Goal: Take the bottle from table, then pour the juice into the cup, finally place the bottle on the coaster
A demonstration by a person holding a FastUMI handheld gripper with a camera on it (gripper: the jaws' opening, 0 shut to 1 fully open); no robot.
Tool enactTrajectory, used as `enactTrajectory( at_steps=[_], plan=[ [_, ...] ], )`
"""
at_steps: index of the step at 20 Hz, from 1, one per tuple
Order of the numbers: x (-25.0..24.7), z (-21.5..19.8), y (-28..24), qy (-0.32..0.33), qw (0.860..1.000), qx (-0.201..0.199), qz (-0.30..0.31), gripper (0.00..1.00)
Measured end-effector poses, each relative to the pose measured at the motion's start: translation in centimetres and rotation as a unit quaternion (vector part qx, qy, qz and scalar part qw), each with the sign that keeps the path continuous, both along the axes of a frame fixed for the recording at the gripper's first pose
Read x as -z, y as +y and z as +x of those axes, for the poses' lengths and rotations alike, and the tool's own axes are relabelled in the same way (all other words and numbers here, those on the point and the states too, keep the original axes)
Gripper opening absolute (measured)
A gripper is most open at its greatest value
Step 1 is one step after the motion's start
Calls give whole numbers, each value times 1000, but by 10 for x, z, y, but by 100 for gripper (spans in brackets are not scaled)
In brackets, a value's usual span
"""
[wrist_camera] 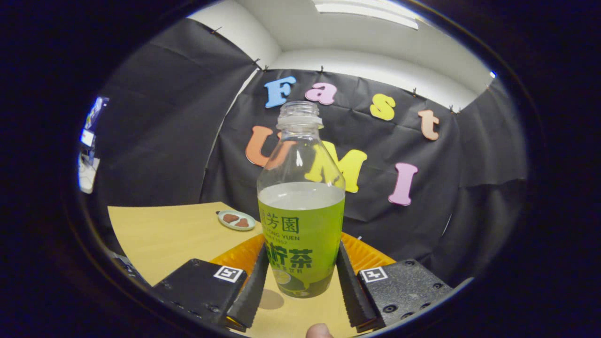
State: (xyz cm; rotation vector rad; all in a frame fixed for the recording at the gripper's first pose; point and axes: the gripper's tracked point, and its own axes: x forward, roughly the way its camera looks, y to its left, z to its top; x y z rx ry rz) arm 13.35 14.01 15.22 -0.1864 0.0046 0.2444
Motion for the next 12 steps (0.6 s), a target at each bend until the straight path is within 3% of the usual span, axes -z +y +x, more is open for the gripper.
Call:
enactTrajectory(
  at_steps=[5, 12],
  plan=[
    [-7, 23, 2, 36, 997, -14, 62, 76],
    [31, 62, 28, 68, 996, -21, 55, 76]
  ],
)
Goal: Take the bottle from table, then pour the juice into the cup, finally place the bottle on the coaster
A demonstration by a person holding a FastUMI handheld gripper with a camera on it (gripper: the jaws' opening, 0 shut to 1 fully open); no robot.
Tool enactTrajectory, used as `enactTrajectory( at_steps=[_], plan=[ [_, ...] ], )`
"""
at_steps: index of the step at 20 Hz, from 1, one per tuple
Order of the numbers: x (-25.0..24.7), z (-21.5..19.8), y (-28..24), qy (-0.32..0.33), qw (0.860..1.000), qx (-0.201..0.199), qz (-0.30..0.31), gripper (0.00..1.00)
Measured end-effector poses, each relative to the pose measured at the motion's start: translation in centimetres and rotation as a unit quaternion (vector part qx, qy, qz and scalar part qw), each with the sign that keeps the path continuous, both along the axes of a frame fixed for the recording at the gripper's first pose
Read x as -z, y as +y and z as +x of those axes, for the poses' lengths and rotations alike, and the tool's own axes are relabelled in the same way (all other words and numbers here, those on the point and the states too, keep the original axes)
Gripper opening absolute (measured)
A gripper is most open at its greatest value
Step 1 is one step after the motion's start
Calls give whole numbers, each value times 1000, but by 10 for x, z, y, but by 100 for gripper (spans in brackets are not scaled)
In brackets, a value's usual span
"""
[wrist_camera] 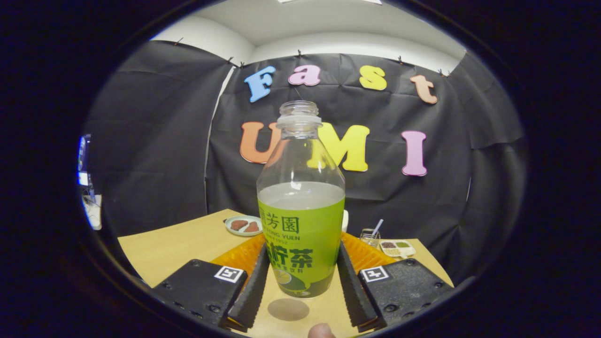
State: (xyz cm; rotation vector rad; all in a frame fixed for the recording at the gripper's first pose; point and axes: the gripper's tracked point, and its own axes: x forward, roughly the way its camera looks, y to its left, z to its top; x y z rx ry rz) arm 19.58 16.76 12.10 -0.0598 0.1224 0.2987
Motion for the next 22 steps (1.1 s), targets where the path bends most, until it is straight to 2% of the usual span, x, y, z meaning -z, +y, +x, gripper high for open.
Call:
enactTrajectory(
  at_steps=[7, 14, 22],
  plan=[
    [70, 15, 19, 26, 1000, -12, -9, 77],
    [136, 26, 28, 71, 997, -25, 17, 77],
    [183, 44, 21, 100, 995, -9, 17, 79]
  ],
)
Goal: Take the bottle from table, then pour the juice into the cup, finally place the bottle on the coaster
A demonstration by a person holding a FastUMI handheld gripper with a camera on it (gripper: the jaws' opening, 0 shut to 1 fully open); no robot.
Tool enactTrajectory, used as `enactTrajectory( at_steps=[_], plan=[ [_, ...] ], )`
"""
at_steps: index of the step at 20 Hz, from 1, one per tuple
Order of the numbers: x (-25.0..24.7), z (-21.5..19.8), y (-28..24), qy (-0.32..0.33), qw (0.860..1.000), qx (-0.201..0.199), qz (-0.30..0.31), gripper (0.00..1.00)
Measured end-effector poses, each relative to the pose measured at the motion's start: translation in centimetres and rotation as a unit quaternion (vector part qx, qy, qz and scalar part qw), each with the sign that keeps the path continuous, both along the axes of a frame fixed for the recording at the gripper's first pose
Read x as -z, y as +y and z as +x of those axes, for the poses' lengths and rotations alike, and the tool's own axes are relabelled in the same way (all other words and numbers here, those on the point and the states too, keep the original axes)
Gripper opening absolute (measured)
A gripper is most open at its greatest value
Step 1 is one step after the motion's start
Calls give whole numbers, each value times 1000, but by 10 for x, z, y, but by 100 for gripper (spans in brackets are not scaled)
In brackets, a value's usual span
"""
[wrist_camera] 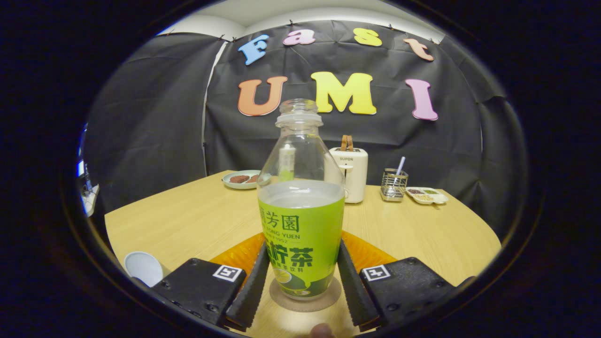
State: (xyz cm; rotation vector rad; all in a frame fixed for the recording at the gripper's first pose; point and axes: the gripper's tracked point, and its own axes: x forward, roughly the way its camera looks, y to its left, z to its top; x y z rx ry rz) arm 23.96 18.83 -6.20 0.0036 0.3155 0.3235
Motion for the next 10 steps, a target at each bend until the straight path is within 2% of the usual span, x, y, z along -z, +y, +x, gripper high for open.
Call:
enactTrajectory(
  at_steps=[9, 10],
  plan=[
    [10, 4, -4, -2, 1000, -2, 2, 82],
    [10, 4, -5, -3, 1000, -1, -3, 85]
  ],
)
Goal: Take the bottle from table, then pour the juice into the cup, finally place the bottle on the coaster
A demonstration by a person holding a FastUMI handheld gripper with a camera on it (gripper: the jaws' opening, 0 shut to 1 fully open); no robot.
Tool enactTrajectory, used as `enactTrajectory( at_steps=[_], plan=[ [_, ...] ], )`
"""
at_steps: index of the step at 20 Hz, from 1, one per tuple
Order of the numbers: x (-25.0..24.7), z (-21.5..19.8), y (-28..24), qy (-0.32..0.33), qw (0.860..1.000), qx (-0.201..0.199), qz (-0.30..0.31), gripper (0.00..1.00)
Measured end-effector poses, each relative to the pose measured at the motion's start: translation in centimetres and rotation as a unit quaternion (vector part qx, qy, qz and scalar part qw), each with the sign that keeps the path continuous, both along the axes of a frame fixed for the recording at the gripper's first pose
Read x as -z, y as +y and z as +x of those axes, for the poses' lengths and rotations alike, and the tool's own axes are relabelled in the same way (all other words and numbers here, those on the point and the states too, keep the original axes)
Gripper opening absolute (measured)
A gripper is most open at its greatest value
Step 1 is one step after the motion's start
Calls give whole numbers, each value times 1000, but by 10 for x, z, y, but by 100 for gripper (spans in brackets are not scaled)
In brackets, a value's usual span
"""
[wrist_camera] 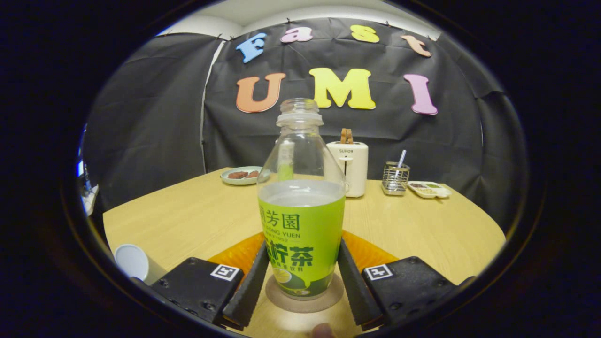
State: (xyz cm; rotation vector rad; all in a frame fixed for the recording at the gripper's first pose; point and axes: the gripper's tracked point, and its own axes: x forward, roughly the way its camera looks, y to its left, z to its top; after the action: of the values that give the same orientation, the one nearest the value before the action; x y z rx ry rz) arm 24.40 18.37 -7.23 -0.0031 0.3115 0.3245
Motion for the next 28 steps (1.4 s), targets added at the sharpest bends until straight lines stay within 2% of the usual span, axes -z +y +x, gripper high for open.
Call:
enactTrajectory(
  at_steps=[5, 12, 16, 20, 25, 28],
  plan=[
    [-1, -3, -6, -10, 1000, 8, -10, 99],
    [-14, -24, -19, -24, 999, 30, -7, 100],
    [-28, -58, -30, -28, 998, 53, 16, 100],
    [-58, -96, -53, -60, 994, 89, 29, 100],
    [-92, -145, -71, -106, 987, 118, -8, 100],
    [-103, -175, -73, -119, 986, 120, -16, 100]
  ],
)
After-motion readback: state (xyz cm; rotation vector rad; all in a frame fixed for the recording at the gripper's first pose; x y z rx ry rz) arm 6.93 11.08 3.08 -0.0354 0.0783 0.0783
